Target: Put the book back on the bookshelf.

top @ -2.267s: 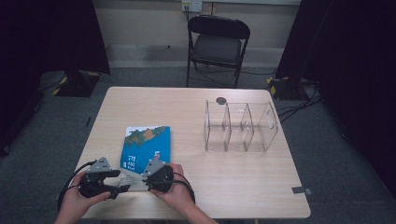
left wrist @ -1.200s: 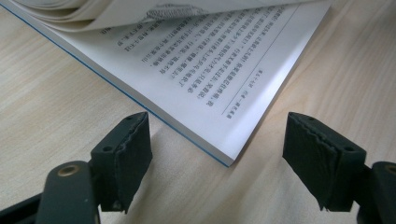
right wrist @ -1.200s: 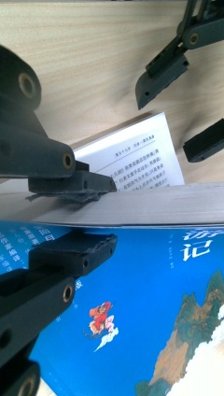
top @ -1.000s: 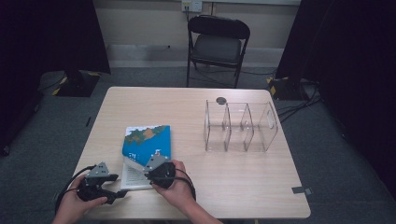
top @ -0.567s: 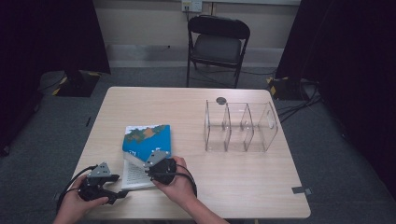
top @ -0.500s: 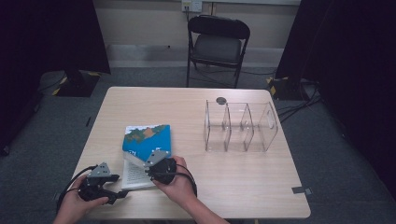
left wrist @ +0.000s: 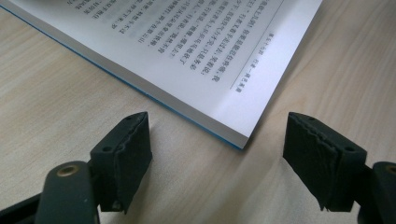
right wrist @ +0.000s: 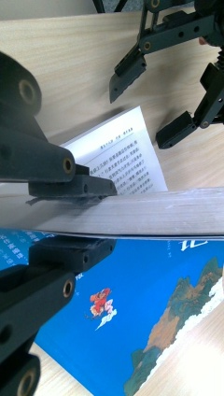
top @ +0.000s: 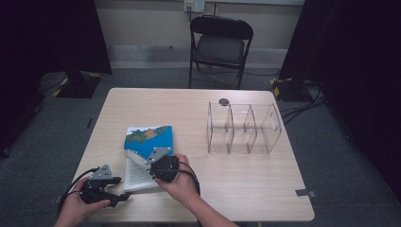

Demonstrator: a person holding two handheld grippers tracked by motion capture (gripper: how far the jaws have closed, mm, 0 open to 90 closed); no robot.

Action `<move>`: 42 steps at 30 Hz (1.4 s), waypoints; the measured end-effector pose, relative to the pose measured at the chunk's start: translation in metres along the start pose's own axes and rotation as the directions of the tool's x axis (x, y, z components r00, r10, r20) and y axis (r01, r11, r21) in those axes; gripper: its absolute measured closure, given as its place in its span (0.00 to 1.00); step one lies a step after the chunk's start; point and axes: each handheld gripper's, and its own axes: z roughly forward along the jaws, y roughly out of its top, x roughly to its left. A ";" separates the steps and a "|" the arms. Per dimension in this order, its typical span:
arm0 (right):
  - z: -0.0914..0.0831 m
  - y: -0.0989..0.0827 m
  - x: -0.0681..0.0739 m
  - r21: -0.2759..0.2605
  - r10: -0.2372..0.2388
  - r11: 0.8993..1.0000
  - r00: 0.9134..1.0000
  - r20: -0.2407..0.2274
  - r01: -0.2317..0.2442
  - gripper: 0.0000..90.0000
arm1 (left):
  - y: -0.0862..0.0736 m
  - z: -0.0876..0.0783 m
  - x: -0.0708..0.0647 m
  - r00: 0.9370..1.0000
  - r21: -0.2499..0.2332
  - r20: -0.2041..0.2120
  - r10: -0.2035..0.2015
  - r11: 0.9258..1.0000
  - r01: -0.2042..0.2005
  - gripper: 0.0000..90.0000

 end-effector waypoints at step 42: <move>-0.013 0.022 -0.014 0.010 0.036 0.999 0.999 0.007 -0.036 0.83 | 0.007 0.015 -0.015 0.993 -0.016 -0.108 0.037 0.999 -0.039 0.28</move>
